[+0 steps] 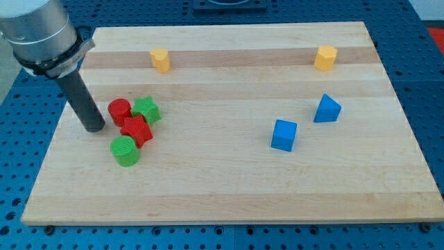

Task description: Move the red circle up a bit

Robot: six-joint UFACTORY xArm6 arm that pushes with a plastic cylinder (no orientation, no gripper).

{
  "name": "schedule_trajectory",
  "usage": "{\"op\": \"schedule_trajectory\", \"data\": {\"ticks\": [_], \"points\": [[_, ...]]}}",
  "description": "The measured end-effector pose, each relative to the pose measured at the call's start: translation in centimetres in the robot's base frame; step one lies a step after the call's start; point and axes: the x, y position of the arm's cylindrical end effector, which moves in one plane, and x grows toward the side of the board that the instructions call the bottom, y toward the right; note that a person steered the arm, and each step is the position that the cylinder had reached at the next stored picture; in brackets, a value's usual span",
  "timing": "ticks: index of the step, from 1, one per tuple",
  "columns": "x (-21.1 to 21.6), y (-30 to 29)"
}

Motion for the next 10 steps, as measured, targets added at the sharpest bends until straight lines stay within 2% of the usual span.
{"op": "schedule_trajectory", "data": {"ticks": [2,3,4,5,8,10], "points": [[-4.2,0.0],[-1.4,0.0],[3.4,0.0],[4.4,1.8],[-2.4,3.9],[-2.8,2.6]]}}
